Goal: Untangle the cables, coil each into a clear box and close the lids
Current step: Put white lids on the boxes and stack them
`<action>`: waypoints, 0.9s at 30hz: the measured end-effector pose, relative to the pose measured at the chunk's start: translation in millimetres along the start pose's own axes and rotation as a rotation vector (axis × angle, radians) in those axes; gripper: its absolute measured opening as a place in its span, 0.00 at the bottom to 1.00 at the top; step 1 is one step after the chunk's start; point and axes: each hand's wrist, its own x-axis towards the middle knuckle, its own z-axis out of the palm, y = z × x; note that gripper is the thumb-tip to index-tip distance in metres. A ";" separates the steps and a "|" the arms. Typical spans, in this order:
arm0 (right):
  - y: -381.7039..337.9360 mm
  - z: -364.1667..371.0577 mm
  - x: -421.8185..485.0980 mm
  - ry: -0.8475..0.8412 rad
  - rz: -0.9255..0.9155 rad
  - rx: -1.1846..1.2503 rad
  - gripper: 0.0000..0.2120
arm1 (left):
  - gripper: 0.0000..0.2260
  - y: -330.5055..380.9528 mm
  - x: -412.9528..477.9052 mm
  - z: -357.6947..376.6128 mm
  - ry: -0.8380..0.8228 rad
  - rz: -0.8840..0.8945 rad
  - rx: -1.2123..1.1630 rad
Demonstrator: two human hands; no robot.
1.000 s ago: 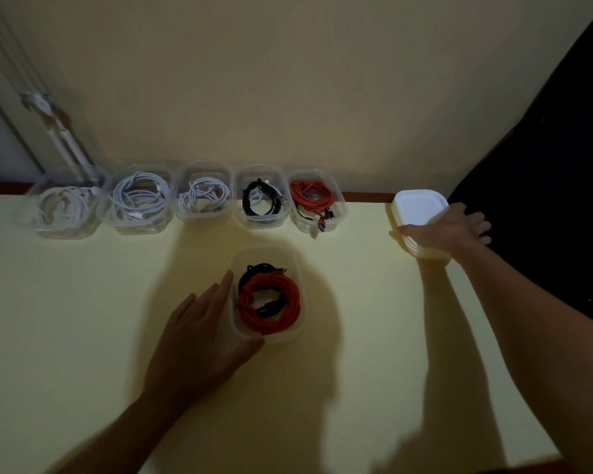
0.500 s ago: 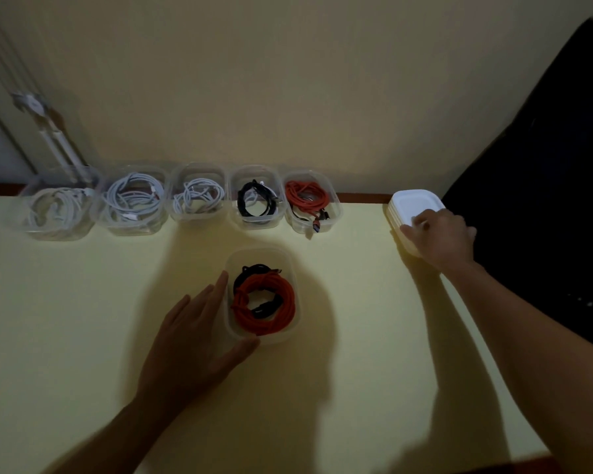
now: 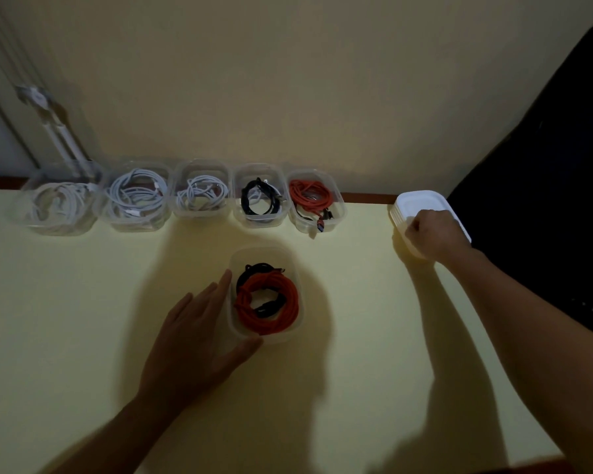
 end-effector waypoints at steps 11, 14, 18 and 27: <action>-7.1 -13.2 -8.5 -0.049 -0.066 -0.084 0.10 | 0.47 1.2 -0.4 0.0 0.000 -0.017 0.013; -16.7 -13.1 -13.7 -0.010 -0.074 -0.105 0.10 | 0.48 1.1 0.5 0.5 -0.008 -0.025 0.018; -10.6 3.6 -18.0 0.032 -0.156 -0.232 0.07 | 0.47 -0.4 -0.2 1.6 -0.012 -0.024 0.022; -1.1 6.3 -23.1 0.116 -0.190 -0.313 0.07 | 0.47 -1.5 -0.1 3.9 -0.021 -0.021 0.038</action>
